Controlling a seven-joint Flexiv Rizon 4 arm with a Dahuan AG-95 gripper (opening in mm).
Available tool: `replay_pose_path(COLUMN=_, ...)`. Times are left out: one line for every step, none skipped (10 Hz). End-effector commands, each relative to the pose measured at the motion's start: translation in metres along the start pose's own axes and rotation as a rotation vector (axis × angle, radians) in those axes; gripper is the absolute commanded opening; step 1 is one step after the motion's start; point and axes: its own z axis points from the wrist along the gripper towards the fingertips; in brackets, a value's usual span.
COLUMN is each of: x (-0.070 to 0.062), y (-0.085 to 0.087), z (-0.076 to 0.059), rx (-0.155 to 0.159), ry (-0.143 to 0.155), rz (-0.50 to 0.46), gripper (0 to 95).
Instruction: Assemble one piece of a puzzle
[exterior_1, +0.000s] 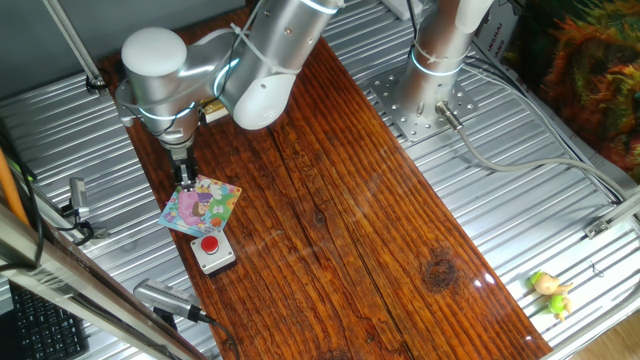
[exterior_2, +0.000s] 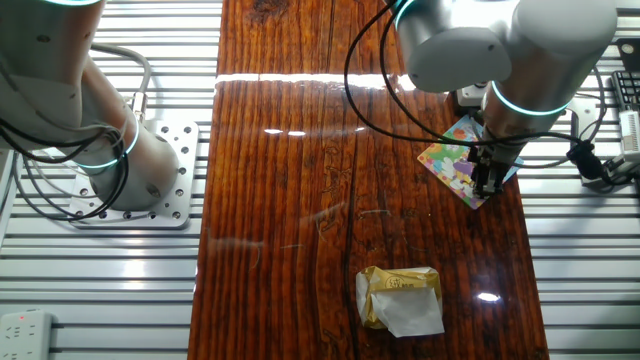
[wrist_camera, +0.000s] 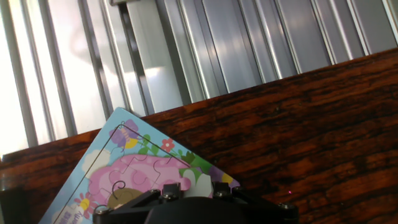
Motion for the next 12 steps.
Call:
replay_pose_path(x=-0.0002, y=-0.0004, z=-0.0011, rx=0.0, ry=0.0, rz=0.002, gripper=0.0)
replay_pose_path(x=-0.0002, y=-0.0006, z=-0.0012, rx=0.002, ry=0.0, rz=0.01, gripper=0.0)
replay_pose_path(x=-0.0002, y=-0.0007, z=-0.0012, rx=0.005, ry=-0.001, rz=0.009, gripper=0.0)
replay_pose_path(x=-0.0002, y=-0.0009, z=-0.0013, rx=0.007, ry=-0.001, rz=0.009, gripper=0.0)
replay_pose_path(x=-0.0002, y=-0.0013, z=-0.0015, rx=0.01, ry=0.0, rz=0.009, gripper=0.0)
replay_pose_path(x=-0.0001, y=-0.0016, z=-0.0015, rx=0.014, ry=0.001, rz=0.009, gripper=0.0)
replay_pose_path(x=0.0, y=-0.0016, z=-0.0015, rx=0.013, ry=0.002, rz=0.009, gripper=0.0)
replay_pose_path(x=0.0, y=-0.0016, z=-0.0015, rx=0.013, ry=0.003, rz=0.009, gripper=0.0)
replay_pose_path(x=0.0001, y=-0.0017, z=-0.0014, rx=0.012, ry=0.004, rz=0.009, gripper=0.0)
replay_pose_path(x=0.0002, y=-0.0018, z=-0.0014, rx=0.012, ry=0.004, rz=0.009, gripper=0.0)
replay_pose_path(x=0.0007, y=-0.0018, z=-0.001, rx=0.01, ry=0.005, rz=0.009, gripper=0.0)
replay_pose_path(x=0.0017, y=-0.002, z=-0.0003, rx=0.01, ry=0.005, rz=0.009, gripper=0.0)
